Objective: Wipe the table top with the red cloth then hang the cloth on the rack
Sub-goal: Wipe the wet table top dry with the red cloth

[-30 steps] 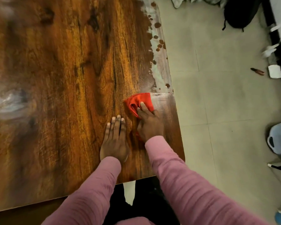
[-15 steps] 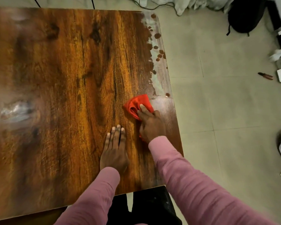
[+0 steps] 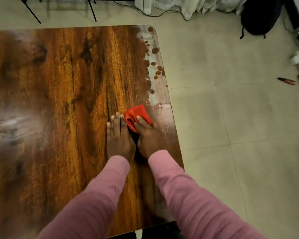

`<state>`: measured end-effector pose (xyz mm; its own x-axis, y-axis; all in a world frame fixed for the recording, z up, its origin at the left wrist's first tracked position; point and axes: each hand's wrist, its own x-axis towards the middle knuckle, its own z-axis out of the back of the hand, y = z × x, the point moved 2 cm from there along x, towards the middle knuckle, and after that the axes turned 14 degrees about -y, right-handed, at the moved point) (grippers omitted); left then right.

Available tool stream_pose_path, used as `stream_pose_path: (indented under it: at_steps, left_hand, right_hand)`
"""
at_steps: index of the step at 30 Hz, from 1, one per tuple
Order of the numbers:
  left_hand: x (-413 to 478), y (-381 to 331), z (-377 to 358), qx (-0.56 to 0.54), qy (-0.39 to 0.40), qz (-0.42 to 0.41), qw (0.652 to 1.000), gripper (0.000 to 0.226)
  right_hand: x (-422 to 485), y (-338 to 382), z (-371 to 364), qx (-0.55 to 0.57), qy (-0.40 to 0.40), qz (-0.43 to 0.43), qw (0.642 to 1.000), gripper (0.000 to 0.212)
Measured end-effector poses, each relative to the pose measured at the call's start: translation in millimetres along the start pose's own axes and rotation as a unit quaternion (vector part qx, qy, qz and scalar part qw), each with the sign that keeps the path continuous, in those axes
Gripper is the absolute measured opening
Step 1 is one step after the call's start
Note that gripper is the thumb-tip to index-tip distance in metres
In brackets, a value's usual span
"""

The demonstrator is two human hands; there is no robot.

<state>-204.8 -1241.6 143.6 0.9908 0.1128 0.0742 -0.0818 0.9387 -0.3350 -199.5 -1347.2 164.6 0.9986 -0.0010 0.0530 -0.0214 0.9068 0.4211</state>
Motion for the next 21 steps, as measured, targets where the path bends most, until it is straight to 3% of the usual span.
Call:
stream_pose_path:
  at_steps: [2,5,7,9,13,17,19,21]
  left_hand:
    - [31.7,-7.6,-4.0,0.004,-0.022,0.0,1.0,0.061]
    - [70.2,-10.1,-11.5,0.03,-0.026,-0.031,0.999,0.061]
    - [93.9,-9.2,-14.3,0.042,-0.034,-0.042,0.998,0.06]
    - [113.0,-8.1,-17.0,0.043,-0.046,-0.03,0.998,0.059]
    - [122.6,-7.7,-26.7,0.037,-0.033,0.02,0.999,0.059]
    - [122.0,-9.7,-29.2,0.042,-0.031,0.018,0.998,0.073]
    - [123.2,-9.6,-28.6,0.043,-0.036,0.011,0.998,0.07]
    - [123.9,-8.8,-28.5,0.036,-0.039,0.018,0.998,0.064]
  right_hand:
    - [7.3,-26.8,14.8,-0.019,-0.066,-0.037,0.997,0.05]
    - [39.3,-73.6,30.5,-0.01,-0.094,-0.269,0.958,0.047]
    - [69.0,-83.3,30.5,0.004,-0.12,-0.361,0.925,0.041]
    - [84.1,-77.3,27.2,-0.003,-0.148,-0.345,0.927,0.036]
    - [63.8,-57.2,19.1,-0.04,-0.187,-0.17,0.967,0.043]
    - [59.4,-22.5,2.2,-0.013,-0.091,0.0,0.996,0.043]
    - [62.8,-22.0,2.1,-0.017,-0.065,0.021,0.998,0.044]
    - [78.0,-40.2,10.2,-0.029,-0.091,-0.045,0.994,0.042]
